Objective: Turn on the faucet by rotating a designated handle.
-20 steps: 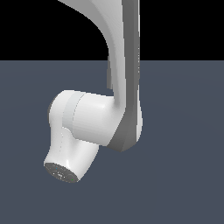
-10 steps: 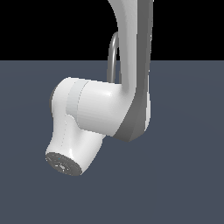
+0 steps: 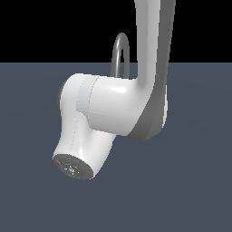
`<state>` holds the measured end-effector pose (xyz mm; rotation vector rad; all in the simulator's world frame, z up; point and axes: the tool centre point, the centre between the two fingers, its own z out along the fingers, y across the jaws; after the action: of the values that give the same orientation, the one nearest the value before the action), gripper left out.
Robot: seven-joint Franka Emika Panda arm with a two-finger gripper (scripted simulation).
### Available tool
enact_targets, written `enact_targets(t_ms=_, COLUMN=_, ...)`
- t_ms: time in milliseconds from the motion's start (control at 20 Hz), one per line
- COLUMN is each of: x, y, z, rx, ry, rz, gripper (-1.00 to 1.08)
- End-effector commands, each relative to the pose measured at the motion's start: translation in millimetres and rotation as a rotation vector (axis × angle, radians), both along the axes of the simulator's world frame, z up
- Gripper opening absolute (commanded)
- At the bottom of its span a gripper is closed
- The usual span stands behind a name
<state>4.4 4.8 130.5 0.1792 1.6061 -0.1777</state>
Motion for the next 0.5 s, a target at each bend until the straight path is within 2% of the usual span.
enact_targets(t_ms=0, x=-2, y=-16, z=18, rx=-0.004, ry=-0.025, rz=-0.016, gripper=-1.0)
enact_targets(t_ms=300, x=-7, y=-34, z=36, rx=-0.004, ry=-0.042, rz=-0.015, gripper=-1.0)
enact_targets(t_ms=350, x=-7, y=-34, z=36, rx=-0.004, ry=-0.042, rz=-0.015, gripper=-1.0)
enact_targets(t_ms=400, x=-7, y=-11, z=22, rx=0.003, ry=-0.017, rz=0.024, gripper=-1.0)
enact_targets(t_ms=450, x=-8, y=-17, z=21, rx=0.002, ry=-0.019, rz=0.021, gripper=-1.0)
